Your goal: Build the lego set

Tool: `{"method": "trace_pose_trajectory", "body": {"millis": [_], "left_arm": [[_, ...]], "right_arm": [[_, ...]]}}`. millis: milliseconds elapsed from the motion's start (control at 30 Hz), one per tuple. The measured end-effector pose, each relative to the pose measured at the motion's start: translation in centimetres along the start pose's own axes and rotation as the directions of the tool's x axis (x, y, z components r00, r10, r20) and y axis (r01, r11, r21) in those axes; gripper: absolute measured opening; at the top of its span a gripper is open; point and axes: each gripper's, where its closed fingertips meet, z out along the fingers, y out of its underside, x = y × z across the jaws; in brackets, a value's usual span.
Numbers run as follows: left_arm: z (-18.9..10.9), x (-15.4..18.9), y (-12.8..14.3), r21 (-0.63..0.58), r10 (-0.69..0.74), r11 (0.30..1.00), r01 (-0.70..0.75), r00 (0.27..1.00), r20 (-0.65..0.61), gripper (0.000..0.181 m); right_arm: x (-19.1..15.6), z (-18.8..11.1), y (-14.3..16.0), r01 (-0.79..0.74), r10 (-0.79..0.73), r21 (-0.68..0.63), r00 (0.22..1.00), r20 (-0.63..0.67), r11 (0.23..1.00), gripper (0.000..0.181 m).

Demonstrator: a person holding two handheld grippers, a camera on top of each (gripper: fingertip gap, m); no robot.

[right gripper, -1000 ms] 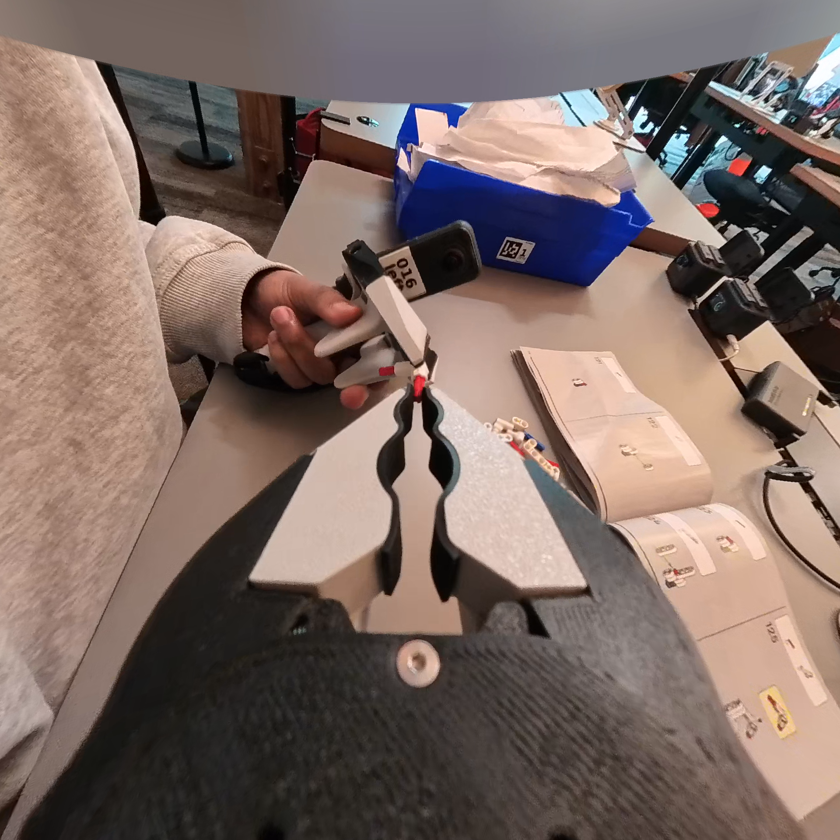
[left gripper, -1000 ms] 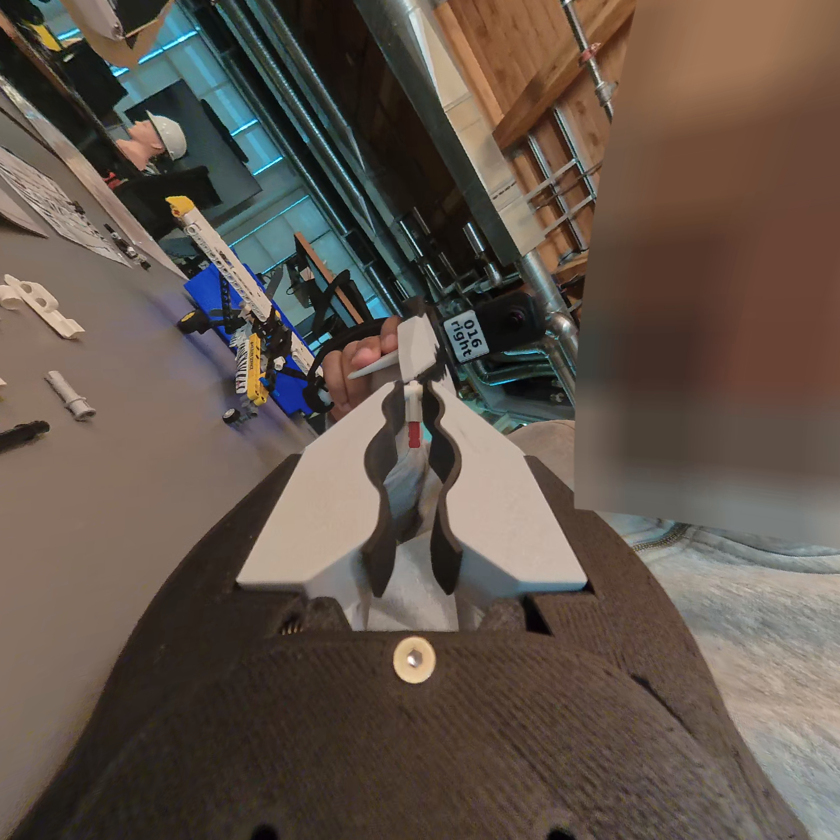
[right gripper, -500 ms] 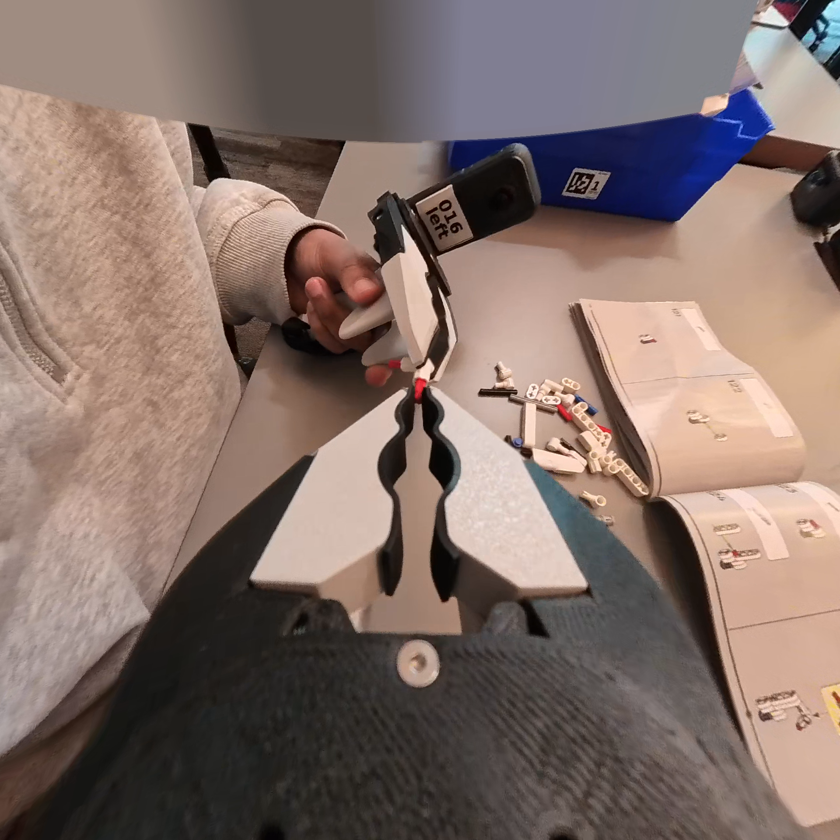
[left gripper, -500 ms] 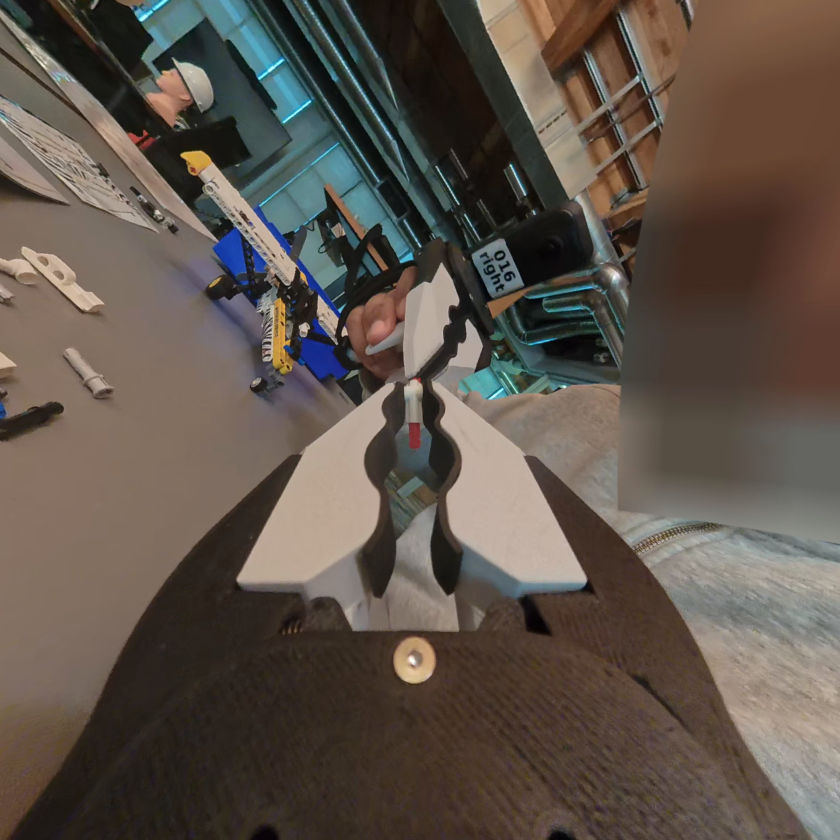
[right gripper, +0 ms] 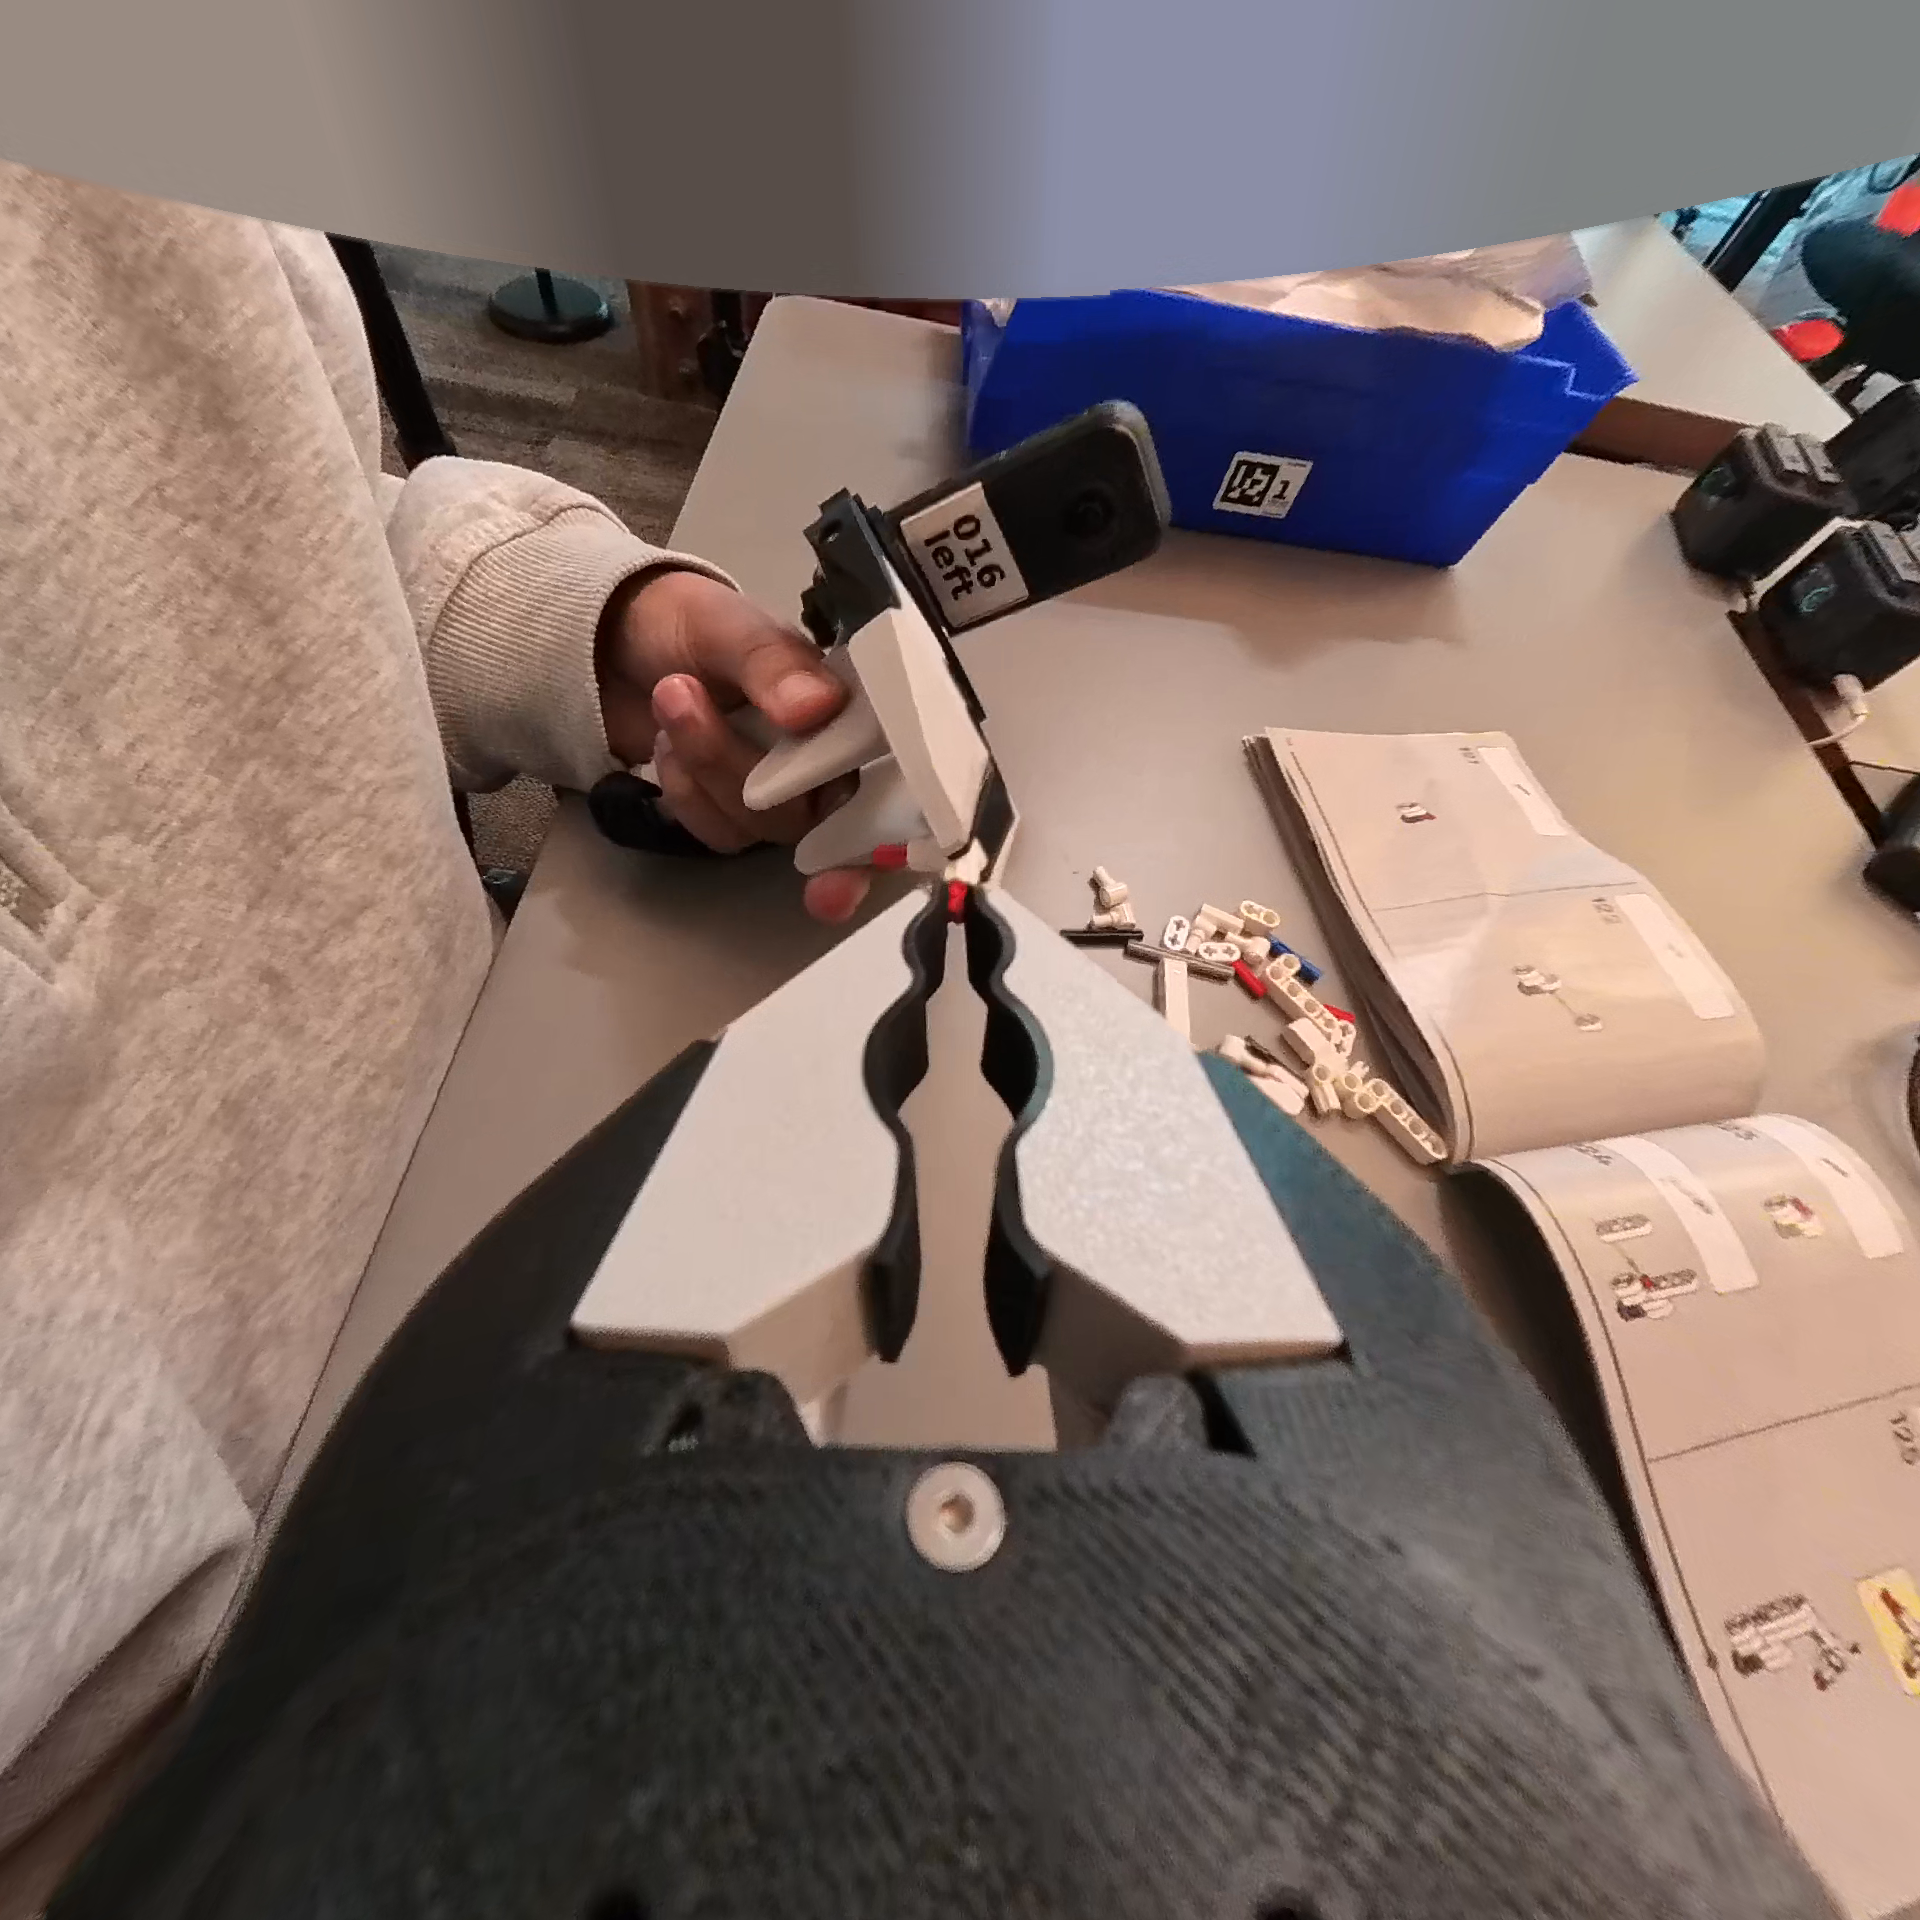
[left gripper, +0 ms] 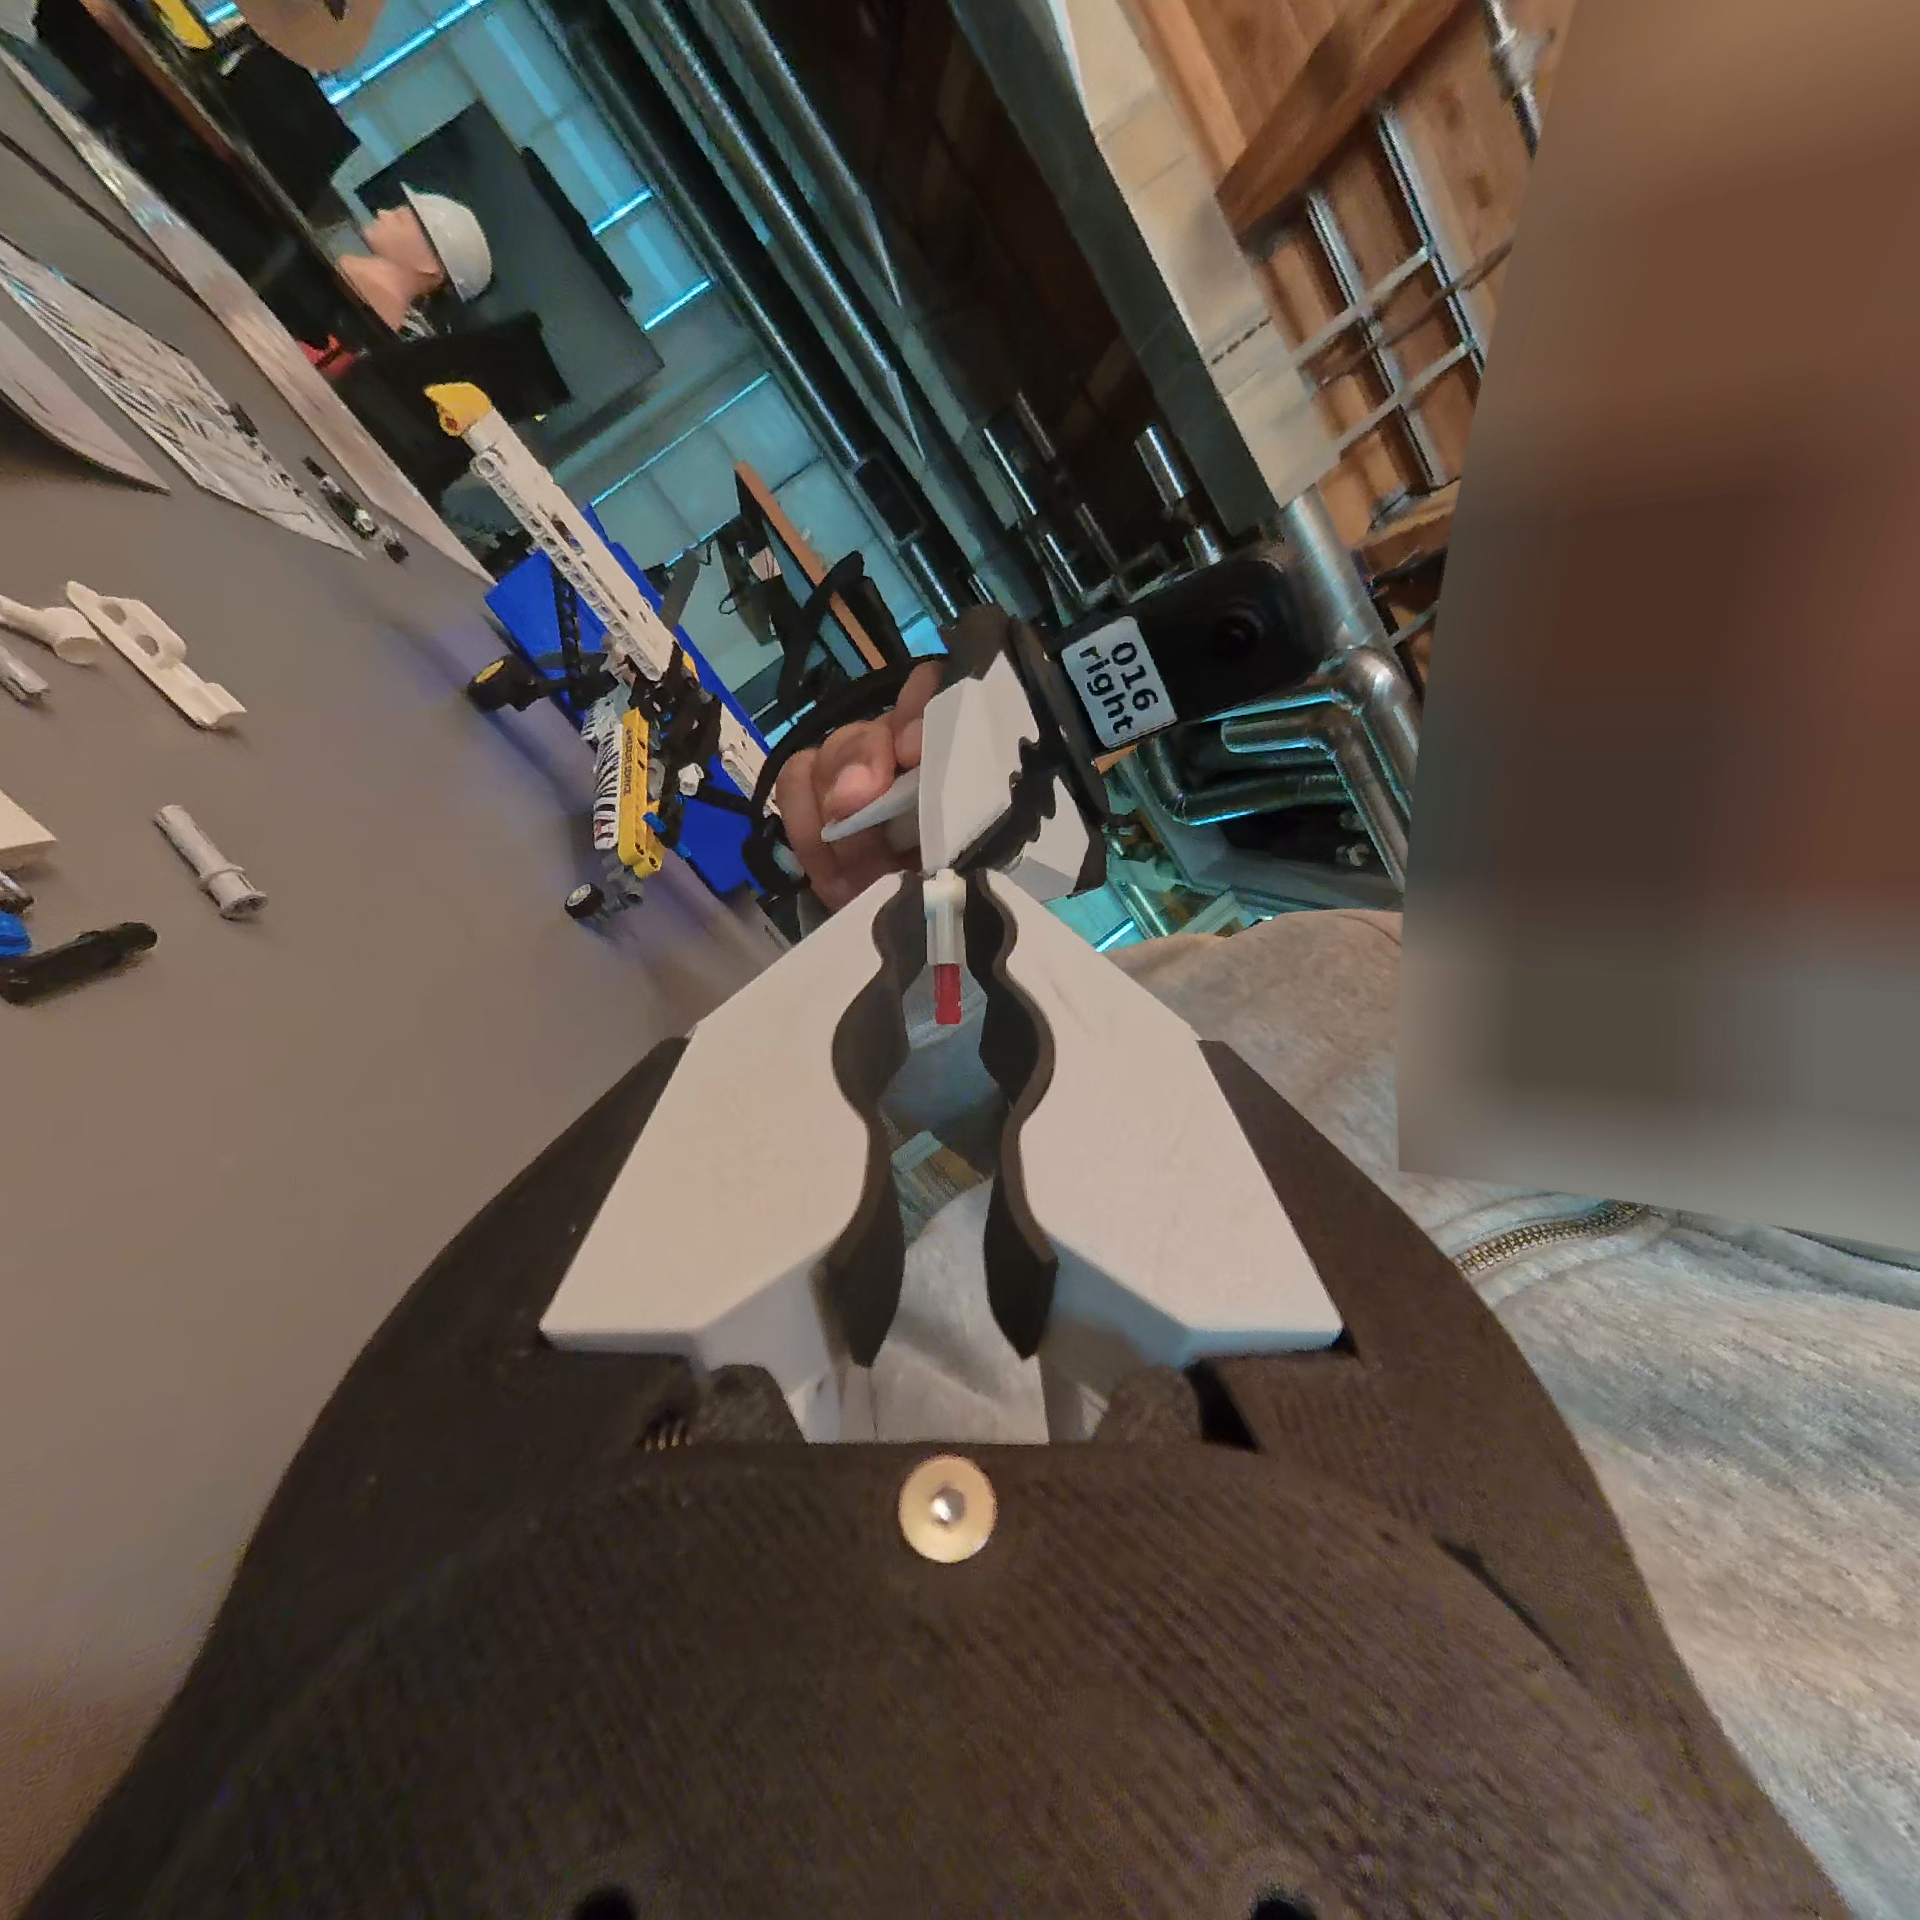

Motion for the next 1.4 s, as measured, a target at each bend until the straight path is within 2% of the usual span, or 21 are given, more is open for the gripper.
{"method": "trace_pose_trajectory", "body": {"millis": [367,467,700,1033,1267,1367,1400], "left_arm": [[-0.08,0.06,-0.26,0.009,-0.003,1.0,0.003,1.0,-0.014,0.006],[-0.14,0.02,-0.4,0.018,0.005,1.0,-0.005,1.0,-0.007,0.006],[-0.1,0.09,-0.3,0.012,0.005,1.0,-0.005,1.0,-0.012,0.006],[-0.07,-0.1,-0.14,0.008,0.004,1.0,-0.004,1.0,0.003,0.006],[-0.17,-0.03,-0.36,0.023,0.006,1.0,-0.006,1.0,-0.002,0.006],[-0.28,-0.01,-0.86,0.054,-0.014,0.998,0.015,1.0,-0.02,0.006],[-0.36,-0.08,-1.02,0.066,-0.016,0.998,0.017,1.0,-0.017,0.006]], "right_arm": [[0.2,0.04,-0.22,-0.01,0.012,0.054,0.999,-0.034,0.998,0.003],[0.07,-0.08,-0.36,0.007,-0.005,0.058,0.999,-0.049,0.998,0.011],[0.24,-0.32,0.03,0.002,0.0,0.042,0.998,-0.062,0.999,0.002],[0.29,-0.13,0.36,0.021,-0.021,-0.004,0.999,-0.049,1.0,0.0],[0.51,0.04,0.19,0.005,-0.002,0.033,0.998,-0.065,0.999,0.0],[0.81,0.09,-0.15,-0.028,0.034,0.077,0.997,-0.076,0.997,0.006],[0.77,0.21,-0.28,-0.044,0.05,0.094,0.996,-0.068,0.995,0.018]]}}
